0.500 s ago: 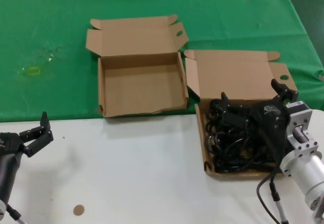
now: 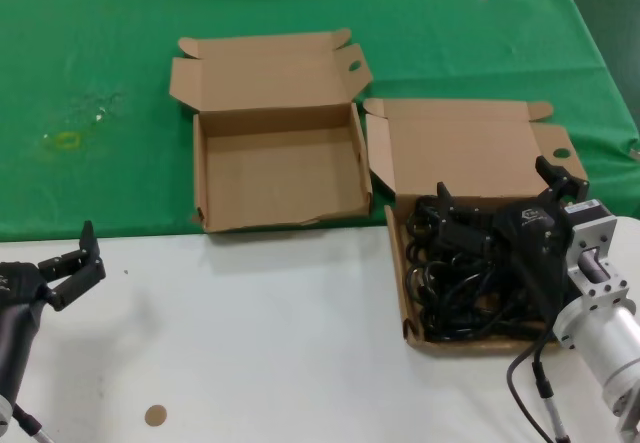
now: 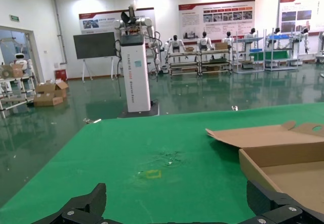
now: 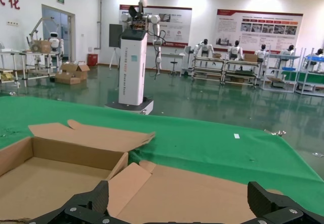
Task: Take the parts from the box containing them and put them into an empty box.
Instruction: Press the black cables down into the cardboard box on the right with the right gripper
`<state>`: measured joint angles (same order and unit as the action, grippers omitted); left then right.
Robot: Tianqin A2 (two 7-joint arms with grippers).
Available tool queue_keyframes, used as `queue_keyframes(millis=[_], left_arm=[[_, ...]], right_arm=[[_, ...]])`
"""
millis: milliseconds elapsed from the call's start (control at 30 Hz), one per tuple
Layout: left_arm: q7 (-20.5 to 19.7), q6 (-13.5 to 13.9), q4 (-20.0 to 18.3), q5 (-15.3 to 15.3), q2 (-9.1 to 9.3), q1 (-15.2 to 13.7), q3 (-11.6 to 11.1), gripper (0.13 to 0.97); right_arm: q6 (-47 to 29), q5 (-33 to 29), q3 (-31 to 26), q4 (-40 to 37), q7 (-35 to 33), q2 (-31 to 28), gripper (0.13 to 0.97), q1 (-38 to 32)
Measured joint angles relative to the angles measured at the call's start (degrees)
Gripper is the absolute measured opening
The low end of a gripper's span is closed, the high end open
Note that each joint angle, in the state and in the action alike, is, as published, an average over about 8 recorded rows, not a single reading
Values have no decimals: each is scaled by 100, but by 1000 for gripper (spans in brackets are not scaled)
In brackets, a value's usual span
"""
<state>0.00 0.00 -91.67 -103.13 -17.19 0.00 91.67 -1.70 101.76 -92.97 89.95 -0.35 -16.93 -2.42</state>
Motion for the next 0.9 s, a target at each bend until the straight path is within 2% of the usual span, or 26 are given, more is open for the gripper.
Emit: queue_keyframes(millis=[600,900], left_arm=[[0,0,0,0,0,0,0,966],[0,0,0,0,0,0,0,922]], right_arm=[[0,0,0,0,0,0,966,0],[1,-1,1,0,-1,1,966,0]])
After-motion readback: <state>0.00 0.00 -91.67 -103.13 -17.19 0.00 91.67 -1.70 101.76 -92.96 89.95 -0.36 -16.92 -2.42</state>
